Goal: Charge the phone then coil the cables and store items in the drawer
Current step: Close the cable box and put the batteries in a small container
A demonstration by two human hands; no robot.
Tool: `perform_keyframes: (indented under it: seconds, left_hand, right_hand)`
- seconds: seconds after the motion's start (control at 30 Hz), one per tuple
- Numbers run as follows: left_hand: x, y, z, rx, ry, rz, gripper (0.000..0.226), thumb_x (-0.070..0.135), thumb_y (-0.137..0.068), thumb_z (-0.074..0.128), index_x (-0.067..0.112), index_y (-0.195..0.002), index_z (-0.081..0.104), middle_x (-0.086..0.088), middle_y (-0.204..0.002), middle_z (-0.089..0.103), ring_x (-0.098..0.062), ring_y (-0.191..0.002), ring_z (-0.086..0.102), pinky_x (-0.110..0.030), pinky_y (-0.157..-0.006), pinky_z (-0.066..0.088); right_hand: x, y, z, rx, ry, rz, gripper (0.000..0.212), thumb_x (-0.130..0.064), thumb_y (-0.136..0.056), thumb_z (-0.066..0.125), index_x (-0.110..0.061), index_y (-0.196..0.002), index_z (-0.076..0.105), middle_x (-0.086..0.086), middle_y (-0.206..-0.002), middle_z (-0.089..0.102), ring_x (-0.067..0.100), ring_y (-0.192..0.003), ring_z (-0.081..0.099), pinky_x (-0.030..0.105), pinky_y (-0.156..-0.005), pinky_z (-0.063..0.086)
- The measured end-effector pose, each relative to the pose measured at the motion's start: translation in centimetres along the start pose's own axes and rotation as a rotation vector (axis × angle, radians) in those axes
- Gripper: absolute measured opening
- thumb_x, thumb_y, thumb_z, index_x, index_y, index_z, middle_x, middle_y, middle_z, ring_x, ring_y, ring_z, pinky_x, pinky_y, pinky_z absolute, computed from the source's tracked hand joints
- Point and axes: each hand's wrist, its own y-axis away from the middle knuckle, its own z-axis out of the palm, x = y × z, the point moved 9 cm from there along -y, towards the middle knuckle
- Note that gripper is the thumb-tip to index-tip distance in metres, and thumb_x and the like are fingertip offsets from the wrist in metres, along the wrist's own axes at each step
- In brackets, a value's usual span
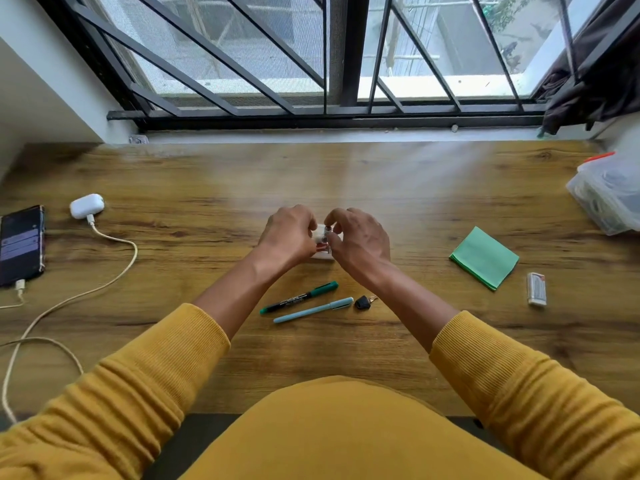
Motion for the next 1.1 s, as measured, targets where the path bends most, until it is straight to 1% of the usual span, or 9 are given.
perform_keyframes:
  seconds: [0.23, 0.4, 0.5, 0.57, 0.7, 0.8, 0.9, 1.0, 1.1]
  left_hand:
    - [0.6, 0.8, -2.5, 0.160, -0.030, 0.107, 0.028, 0.010, -0.087, 0.071, 0.024, -0.109, 0.081, 0.003, -0.103, 0.080, -0.016, -0.096, 0.075, -0.035, -0.088, 0.063]
    - [-0.8, 0.5, -3.4, 0.192, 0.086, 0.047, 0.025, 0.008, -0.089, 0.072, 0.023, -0.106, 0.083, 0.003, -0.105, 0.080, -0.013, -0.097, 0.074, -0.028, -0.087, 0.059]
    - [-1.3, 0.3, -3.8, 0.172, 0.179, 0.044, 0.021, 0.015, -0.092, 0.076, 0.025, -0.110, 0.081, 0.005, -0.106, 0.079, -0.011, -0.093, 0.073, -0.031, -0.089, 0.060]
    - [-1.0, 0.4, -3.6, 0.118, 0.228, 0.081, 0.022, 0.020, -0.091, 0.080, 0.027, -0.112, 0.080, 0.006, -0.105, 0.078, -0.009, -0.088, 0.071, -0.033, -0.086, 0.061]
    - [-0.7, 0.7, -3.2, 0.105, 0.225, 0.111, 0.020, 0.024, -0.089, 0.080, 0.034, -0.107, 0.081, 0.012, -0.100, 0.078, -0.005, -0.080, 0.070, -0.035, -0.081, 0.062]
    - [-0.8, 0.8, -3.0, 0.121, 0.187, 0.101, 0.017, 0.029, -0.091, 0.078, 0.032, -0.107, 0.081, 0.011, -0.102, 0.078, -0.008, -0.083, 0.070, -0.036, -0.083, 0.061]
    - [-0.9, 0.8, -2.8, 0.133, 0.146, 0.088, 0.021, 0.024, -0.090, 0.077, 0.030, -0.111, 0.081, 0.008, -0.106, 0.078, -0.012, -0.090, 0.071, -0.036, -0.085, 0.061]
    - [-1.4, 0.8, -2.4, 0.147, 0.143, 0.063, 0.027, 0.016, -0.089, 0.076, 0.026, -0.114, 0.080, 0.005, -0.111, 0.076, -0.015, -0.093, 0.070, -0.029, -0.085, 0.055]
    - [-2.1, 1.2, -2.6, 0.211, 0.171, 0.036, 0.029, 0.016, -0.090, 0.075, 0.021, -0.118, 0.078, 0.000, -0.114, 0.075, -0.016, -0.096, 0.070, -0.031, -0.087, 0.057]
  right_hand:
    - [0.5, -0.4, -0.1, 0.003, -0.101, 0.010, 0.011, -0.029, -0.097, 0.069, -0.029, -0.107, 0.075, -0.011, -0.101, 0.076, 0.012, -0.089, 0.068, 0.026, -0.067, 0.042]
    - [0.4, -0.5, -1.7, 0.114, -0.195, -0.004, 0.010, -0.032, -0.094, 0.068, -0.030, -0.102, 0.073, -0.014, -0.094, 0.076, 0.007, -0.077, 0.067, 0.029, -0.065, 0.054]
    - [0.0, -0.7, -2.3, 0.135, -0.279, -0.012, 0.011, -0.031, -0.094, 0.071, -0.025, -0.102, 0.073, -0.013, -0.092, 0.075, 0.004, -0.073, 0.065, 0.029, -0.066, 0.057]
    - [-0.1, -0.9, -2.2, 0.113, -0.336, 0.019, 0.013, -0.030, -0.093, 0.073, -0.021, -0.102, 0.074, -0.011, -0.092, 0.074, 0.004, -0.075, 0.066, 0.028, -0.067, 0.057]
    - [-0.2, -0.9, -1.2, 0.061, -0.400, 0.057, 0.009, -0.025, -0.088, 0.075, -0.022, -0.096, 0.074, -0.011, -0.088, 0.073, 0.007, -0.080, 0.067, 0.035, -0.073, 0.061]
    - [-0.4, -0.7, -0.4, 0.026, -0.386, 0.048, 0.008, -0.027, -0.088, 0.076, -0.025, -0.096, 0.075, -0.013, -0.092, 0.072, 0.007, -0.081, 0.065, 0.032, -0.069, 0.055]
    - [0.2, -0.5, 0.5, -0.024, -0.243, 0.066, 0.013, -0.037, -0.088, 0.078, -0.030, -0.099, 0.076, -0.008, -0.105, 0.060, 0.012, -0.099, 0.056, 0.026, -0.071, 0.040]
    - [1.4, -0.1, 1.0, -0.068, -0.155, 0.112, 0.014, -0.031, -0.090, 0.074, -0.030, -0.103, 0.077, -0.007, -0.109, 0.052, 0.015, -0.108, 0.052, 0.026, -0.077, 0.039]
    - [2.0, 0.2, 0.1, -0.011, -0.180, 0.095, 0.024, -0.021, -0.090, 0.069, -0.026, -0.112, 0.076, -0.007, -0.108, 0.058, 0.014, -0.099, 0.058, 0.024, -0.072, 0.042]
